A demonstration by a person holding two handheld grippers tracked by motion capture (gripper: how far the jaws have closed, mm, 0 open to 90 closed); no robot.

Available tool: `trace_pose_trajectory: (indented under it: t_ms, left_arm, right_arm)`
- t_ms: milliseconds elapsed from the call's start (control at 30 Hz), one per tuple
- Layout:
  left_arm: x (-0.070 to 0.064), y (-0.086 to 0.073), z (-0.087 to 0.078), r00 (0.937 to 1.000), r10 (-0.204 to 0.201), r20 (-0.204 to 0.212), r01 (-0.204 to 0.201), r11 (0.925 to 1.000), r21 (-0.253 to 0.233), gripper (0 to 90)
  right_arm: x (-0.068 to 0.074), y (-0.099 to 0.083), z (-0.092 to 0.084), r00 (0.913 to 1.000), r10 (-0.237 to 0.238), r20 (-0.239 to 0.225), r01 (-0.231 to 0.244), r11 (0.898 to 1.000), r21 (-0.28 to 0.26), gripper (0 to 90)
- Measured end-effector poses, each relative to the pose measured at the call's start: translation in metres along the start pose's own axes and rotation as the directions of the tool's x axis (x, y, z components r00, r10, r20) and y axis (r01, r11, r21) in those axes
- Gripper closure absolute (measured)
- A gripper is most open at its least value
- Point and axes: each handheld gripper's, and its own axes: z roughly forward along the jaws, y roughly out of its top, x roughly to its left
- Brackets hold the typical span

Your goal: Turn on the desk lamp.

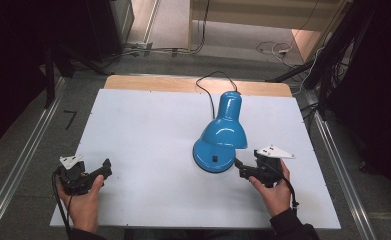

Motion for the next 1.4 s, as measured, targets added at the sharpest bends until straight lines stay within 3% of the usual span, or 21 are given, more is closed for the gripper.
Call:
trace_pose_trajectory:
  t_ms: [567, 833, 1400]
  left_arm:
    - [0.000, 0.000, 0.000, 1.0000, 0.000, 0.002, 0.000, 1.0000, 0.000, 11.0]
    - [0.000, 0.000, 0.000, 1.0000, 0.001, 0.004, -0.001, 1.0000, 0.000, 11.0]
    - [0.000, 0.000, 0.000, 1.0000, 0.001, 0.006, -0.001, 1.0000, 0.001, 11.2]
  right_arm:
    - [0.013, 0.003, 0.007, 0.9994, -0.005, -0.033, 0.005, 1.000, -0.007, 27.8]
    - [0.021, 0.005, 0.011, 0.9980, -0.005, -0.064, 0.004, 1.000, -0.015, 36.9]
    - [0.033, 0.010, 0.018, 0.9901, -0.027, -0.138, 0.025, 1.000, -0.016, 87.0]
